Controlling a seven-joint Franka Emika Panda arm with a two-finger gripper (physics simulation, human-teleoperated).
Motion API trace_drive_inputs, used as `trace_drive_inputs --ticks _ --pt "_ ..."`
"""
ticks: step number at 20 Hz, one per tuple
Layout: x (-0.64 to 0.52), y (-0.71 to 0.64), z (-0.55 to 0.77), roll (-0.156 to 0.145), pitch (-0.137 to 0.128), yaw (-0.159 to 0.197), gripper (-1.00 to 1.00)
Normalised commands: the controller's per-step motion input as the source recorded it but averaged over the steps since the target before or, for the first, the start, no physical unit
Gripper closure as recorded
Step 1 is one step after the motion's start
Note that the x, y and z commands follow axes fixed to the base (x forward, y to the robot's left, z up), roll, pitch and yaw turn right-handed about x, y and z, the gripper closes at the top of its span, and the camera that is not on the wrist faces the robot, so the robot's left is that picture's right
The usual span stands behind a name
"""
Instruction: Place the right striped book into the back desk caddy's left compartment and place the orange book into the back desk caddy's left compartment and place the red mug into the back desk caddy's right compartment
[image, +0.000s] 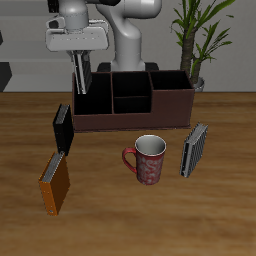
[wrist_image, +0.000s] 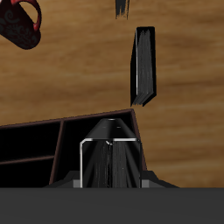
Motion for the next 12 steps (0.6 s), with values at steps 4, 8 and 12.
trace_drive_inputs --ticks 4,8,12 --pt "0.06 -0.01 -0.06 -0.02 0.027 -0.008 1.0" --pt "-0.01 0.02 -0.12 -0.005 0.027 0.004 1.0" --pt "0.0 0.02 -0.15 -0.013 0.046 0.008 1.0"
